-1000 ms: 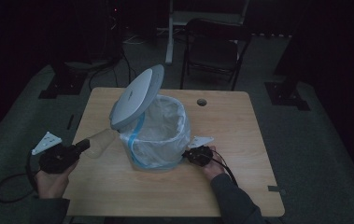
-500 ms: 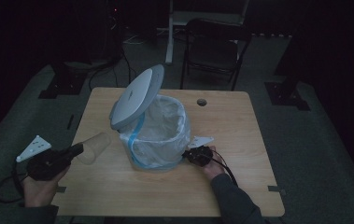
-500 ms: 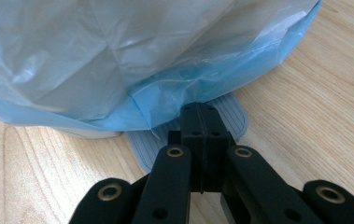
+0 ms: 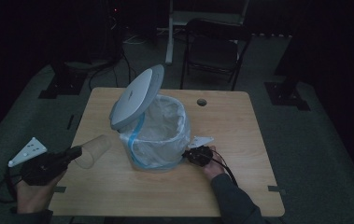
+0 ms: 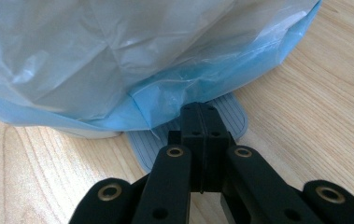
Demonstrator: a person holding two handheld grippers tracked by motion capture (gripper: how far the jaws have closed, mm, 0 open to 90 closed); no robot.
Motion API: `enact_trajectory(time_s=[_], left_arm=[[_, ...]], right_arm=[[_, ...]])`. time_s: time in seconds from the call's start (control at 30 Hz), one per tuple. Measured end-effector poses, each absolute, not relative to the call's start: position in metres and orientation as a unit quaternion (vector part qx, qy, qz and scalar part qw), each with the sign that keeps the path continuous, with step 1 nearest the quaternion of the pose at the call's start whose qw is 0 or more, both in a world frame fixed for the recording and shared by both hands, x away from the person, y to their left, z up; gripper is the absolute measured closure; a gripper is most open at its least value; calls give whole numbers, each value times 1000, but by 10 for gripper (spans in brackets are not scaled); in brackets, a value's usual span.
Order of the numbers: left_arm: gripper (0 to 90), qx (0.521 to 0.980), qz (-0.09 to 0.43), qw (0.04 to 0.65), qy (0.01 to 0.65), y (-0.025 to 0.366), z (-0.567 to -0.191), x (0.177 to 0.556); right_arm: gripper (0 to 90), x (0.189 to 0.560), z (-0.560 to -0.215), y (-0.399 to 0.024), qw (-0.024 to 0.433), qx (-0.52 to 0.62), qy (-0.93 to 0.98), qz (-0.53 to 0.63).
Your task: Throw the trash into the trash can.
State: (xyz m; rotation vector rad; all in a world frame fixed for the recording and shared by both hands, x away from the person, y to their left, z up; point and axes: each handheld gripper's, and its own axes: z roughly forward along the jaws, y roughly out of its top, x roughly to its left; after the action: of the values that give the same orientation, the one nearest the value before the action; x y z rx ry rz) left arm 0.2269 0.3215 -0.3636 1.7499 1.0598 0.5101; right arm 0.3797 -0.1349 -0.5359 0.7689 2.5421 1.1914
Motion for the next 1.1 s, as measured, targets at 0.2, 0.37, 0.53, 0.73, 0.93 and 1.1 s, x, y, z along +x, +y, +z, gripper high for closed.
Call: enact_trajectory(time_s=[0.2,0.37,0.53,0.73,0.93,1.1], left_arm=[[870,726,207,497,428,319,-357,222],[870,729,205,496,425,318,-354,222],[870,731,203,498,419,316,-350,219],[870,736,202,499,410,313,-344,218],[870,739,195,504,403,310,-339,217],[870,740,191,507,399,308,-337,216]], right_arm=[[900,380,-536,-135,115,262,867,407],[900,380,-536,-135,115,263,868,406],[900,380,-536,-135,115,262,867,407],[900,380,-536,-135,115,262,867,407],[900,380,-536,-135,115,263,867,407],[900,380,-536,-135,115,263,867,407]])
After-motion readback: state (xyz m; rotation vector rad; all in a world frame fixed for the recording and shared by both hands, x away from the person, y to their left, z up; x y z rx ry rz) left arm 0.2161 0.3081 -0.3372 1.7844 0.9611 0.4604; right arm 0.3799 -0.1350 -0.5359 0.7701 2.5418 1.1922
